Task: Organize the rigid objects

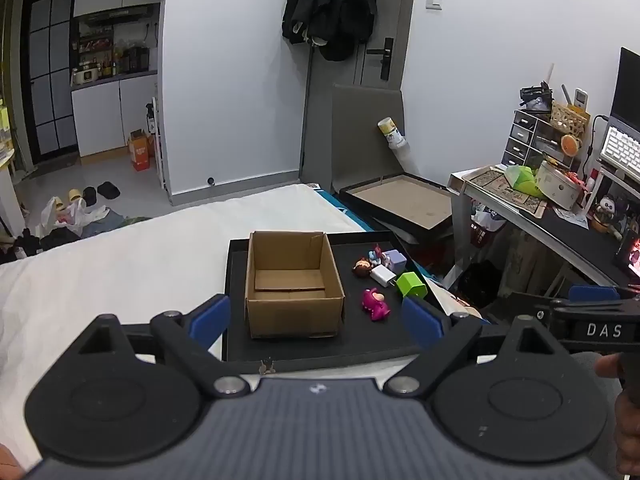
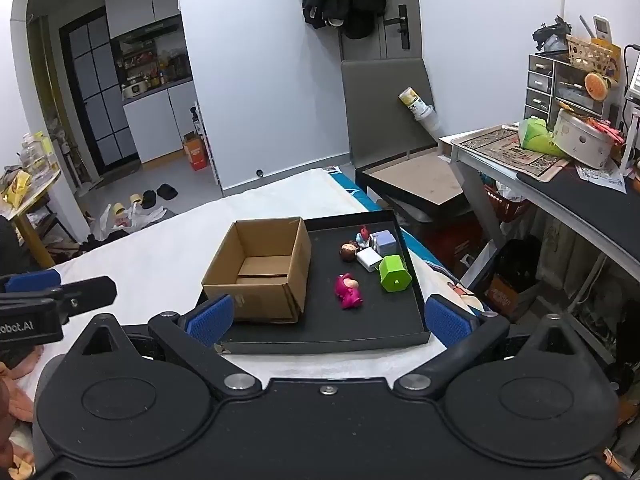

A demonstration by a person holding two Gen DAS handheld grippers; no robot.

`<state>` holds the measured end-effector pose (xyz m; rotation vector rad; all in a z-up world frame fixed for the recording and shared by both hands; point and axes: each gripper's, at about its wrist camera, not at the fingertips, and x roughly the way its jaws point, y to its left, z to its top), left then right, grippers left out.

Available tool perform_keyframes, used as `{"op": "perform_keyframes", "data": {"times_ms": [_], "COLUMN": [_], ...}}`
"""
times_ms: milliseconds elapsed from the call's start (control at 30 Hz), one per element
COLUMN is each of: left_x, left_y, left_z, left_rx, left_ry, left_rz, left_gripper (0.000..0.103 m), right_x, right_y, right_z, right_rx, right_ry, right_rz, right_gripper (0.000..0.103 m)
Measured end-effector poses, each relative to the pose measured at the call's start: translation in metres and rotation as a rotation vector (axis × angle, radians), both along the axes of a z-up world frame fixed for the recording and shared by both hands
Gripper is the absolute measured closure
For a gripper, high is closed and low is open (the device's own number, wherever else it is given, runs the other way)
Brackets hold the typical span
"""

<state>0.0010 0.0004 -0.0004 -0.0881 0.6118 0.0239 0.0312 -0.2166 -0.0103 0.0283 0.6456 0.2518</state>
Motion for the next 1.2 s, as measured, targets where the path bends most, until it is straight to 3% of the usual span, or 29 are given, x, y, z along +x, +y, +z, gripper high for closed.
{"op": "perform_keyframes", "data": {"times_ms": [300,1200], "left_x": [0.0,0.004], "left_y": [0.011,0.002], "left_z": [0.003,-0.013], "left_rx": [-0.04,-0.006], "left_ry": [0.008,0.018], "left_rz": [0.006,0.0], "left_gripper": [0.011,0.011], "right_x": [0.0,0.002], "right_y": [-0.001,-0.004], "right_z": [0.0,-0.006], "right_rx": [0.016,0.008], "right_ry": [0.009,0.009], "right_rz": [-0.003,-0.015], "right_gripper": [0.0,0.0]}}
